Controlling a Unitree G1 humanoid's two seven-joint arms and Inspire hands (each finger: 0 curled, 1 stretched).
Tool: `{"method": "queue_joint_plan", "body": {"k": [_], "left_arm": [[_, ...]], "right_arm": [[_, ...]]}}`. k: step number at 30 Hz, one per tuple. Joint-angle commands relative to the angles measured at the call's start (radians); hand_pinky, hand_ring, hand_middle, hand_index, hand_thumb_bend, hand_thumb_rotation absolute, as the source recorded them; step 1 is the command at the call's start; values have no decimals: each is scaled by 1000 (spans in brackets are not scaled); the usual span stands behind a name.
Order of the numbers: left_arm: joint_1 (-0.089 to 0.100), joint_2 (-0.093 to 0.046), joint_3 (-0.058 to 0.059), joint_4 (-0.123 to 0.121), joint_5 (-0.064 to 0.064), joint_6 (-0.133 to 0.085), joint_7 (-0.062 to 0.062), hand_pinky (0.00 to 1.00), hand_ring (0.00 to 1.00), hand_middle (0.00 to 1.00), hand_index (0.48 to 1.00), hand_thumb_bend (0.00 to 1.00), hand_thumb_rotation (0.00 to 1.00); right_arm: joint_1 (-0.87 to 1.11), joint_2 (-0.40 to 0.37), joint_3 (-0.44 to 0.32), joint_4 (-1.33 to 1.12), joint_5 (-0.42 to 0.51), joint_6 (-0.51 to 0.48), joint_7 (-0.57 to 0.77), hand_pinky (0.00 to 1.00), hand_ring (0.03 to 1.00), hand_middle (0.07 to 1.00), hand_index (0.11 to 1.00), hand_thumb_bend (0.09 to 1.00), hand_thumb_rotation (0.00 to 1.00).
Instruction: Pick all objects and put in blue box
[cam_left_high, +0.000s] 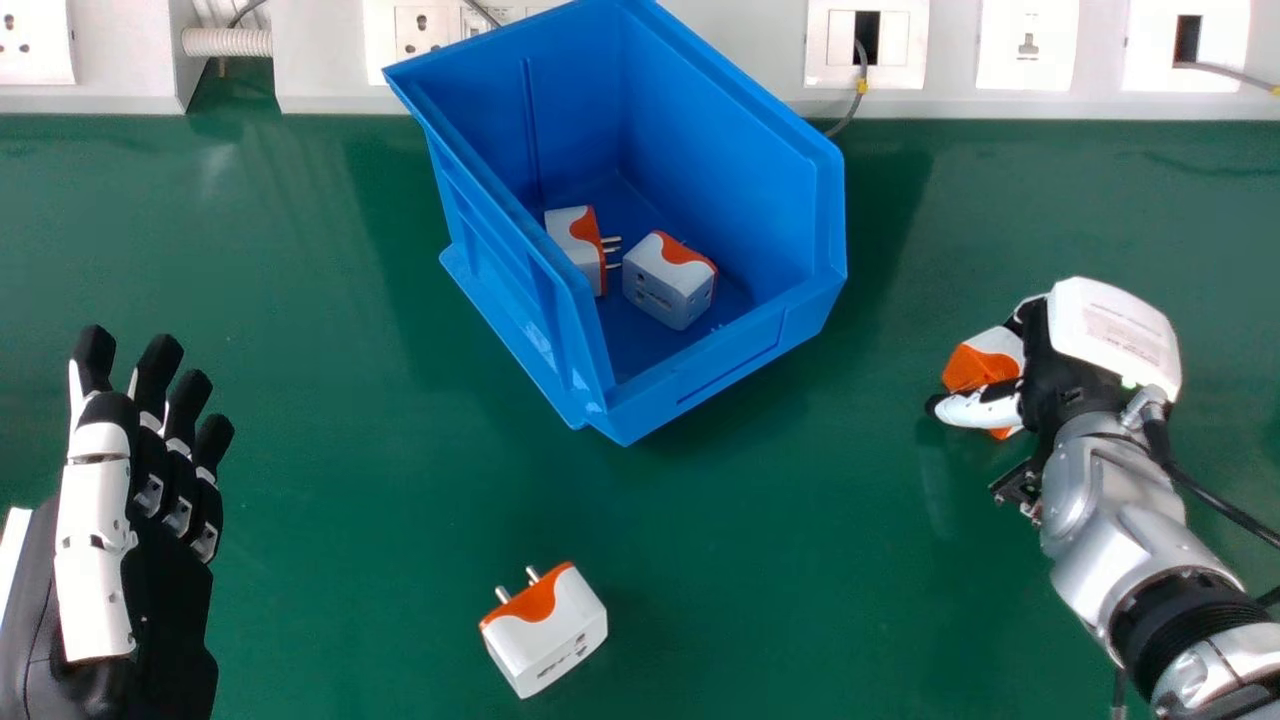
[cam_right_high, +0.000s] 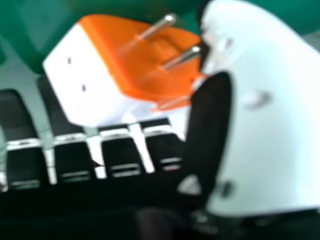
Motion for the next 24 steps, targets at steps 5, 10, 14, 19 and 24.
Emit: {"method": "queue_joint_plan", "body": {"k": [5,10,14,19,24], "left_arm": [[-3,13,10,-23,0,-5,-3,1000,1000,1000,1000,145,1000],[-4,14,10,-27,-11,4,-5,1000,1000,1000,1000,142,1000],[-3,15,10,-30,-11,6,-6,1000,1000,1000,1000,144,1000],[-3,11,7,-30,-7,6,-3,1000,1000,1000,1000,149,1000],[-10,9,7,-22,-15,6,-7,1000,1000,1000,999,151,1000]], "right_arm": [[-7,8,-13,-7,21,-21,4,402,515,576,600,379,218],[-1,4,-22,-17,32,-38,-8,401,517,581,602,367,195],[16,3,-43,-46,50,-58,-26,397,512,577,599,372,167],[102,-19,-65,-233,54,-51,-37,380,491,558,590,376,147],[276,-63,-102,-579,46,-21,25,355,459,531,571,373,148]]}}
